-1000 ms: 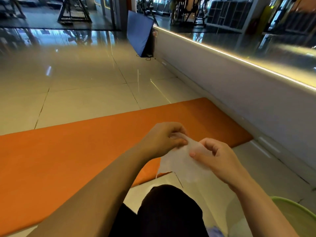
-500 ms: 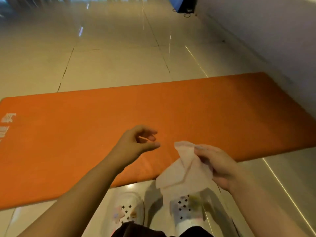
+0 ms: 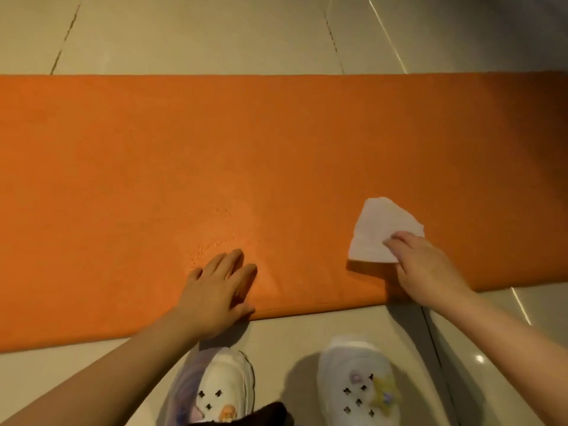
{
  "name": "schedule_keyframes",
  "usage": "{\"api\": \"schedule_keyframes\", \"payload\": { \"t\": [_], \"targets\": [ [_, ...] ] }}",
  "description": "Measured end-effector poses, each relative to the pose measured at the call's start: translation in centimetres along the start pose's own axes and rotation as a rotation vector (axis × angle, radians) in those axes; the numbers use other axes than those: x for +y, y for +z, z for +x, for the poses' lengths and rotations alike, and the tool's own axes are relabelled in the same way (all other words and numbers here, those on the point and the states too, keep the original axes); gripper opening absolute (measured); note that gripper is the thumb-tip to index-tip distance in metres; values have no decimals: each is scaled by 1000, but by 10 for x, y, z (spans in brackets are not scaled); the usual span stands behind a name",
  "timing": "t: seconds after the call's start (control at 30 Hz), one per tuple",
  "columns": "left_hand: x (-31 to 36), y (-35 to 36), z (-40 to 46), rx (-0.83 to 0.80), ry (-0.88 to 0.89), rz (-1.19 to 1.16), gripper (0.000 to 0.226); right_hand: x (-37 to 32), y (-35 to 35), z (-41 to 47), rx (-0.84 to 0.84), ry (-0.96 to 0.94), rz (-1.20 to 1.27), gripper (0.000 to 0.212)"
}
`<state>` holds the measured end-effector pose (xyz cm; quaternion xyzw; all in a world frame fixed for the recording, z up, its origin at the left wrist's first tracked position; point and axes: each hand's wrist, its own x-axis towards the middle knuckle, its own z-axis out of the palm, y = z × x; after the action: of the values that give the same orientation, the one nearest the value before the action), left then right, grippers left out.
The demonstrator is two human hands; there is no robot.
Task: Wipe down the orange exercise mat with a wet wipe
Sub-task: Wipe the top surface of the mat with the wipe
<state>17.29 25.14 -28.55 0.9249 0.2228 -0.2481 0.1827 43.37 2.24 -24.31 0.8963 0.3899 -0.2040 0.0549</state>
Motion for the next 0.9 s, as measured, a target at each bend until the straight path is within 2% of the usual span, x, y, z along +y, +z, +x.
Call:
{"api": "schedule_keyframes", "payload": {
  "t": [0.07, 0.1, 0.17, 0.2, 0.33, 0.4, 0.47, 0.53, 0.6, 0.67, 0.77, 0.83, 0.9],
  "targets": [
    [-8, 12, -1, -54, 31, 73, 92, -2, 32, -6, -212, -19, -62, 65],
    [-11, 15, -2, -36, 49, 88, 95, -3, 43, -10, -241, -31, -67, 78],
    [-11, 13, -1, -28, 54, 112, 97, -3, 54, -13, -210, -27, -99, 99],
    [-10, 11, 0, -43, 43, 116, 96, -2, 56, -13, -176, -26, -128, 102],
    [-8, 9, -2, -31, 47, 104, 92, 0, 49, -4, -70, -99, -254, 100],
    [-9, 14, -4, -6, 60, 66, 93, 5, 47, -3, -112, -162, -346, 98],
    [-8, 16, -8, 21, 79, 62, 100, 13, 46, -13, -20, -205, -342, 84],
    [-9, 16, -12, 85, 105, 153, 102, 20, 39, -27, 175, -282, -352, 75],
    [-8, 11, -16, 193, 142, 225, 87, 24, 28, -38, 348, -320, -264, 58],
    [-3, 4, -22, 301, 189, 241, 59, 22, 24, -45, 422, -296, -175, 48],
    [-2, -4, -34, 457, 259, 240, 56, 14, 28, -51, 399, -215, -74, 56],
    [-2, -16, -40, 580, 285, 254, 45, 14, 34, -53, 375, -176, -24, 61],
    [0, -34, -47, 709, 301, 274, 38, 17, 36, -55, 424, -156, 37, 59]
  ]
}}
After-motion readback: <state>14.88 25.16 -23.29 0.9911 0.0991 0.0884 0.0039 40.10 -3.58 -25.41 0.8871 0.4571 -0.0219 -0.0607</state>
